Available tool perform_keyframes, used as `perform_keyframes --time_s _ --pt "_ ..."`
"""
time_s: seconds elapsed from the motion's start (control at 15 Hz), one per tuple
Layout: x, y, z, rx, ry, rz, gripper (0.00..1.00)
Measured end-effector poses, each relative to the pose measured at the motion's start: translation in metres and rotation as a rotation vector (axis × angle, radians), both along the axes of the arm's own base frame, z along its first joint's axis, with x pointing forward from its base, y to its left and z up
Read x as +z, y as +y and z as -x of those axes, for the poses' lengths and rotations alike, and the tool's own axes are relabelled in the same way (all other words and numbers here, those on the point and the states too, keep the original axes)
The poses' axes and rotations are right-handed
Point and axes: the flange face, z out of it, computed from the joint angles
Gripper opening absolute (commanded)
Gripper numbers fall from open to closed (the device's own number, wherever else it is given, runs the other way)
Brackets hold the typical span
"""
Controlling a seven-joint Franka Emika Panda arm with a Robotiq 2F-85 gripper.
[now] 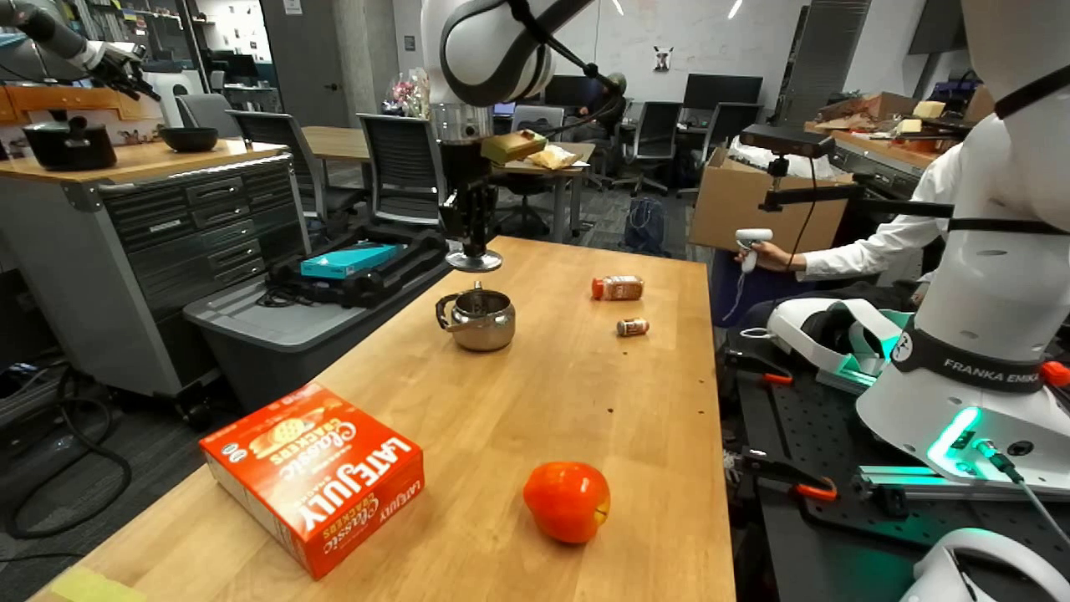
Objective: Place the lid on the teapot
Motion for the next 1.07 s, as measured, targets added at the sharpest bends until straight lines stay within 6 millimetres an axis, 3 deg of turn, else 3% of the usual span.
perform_keyframes --time_s 1.07 --pt "-0.044 0.0 0.001 0.0 0.062 -0.002 0.07"
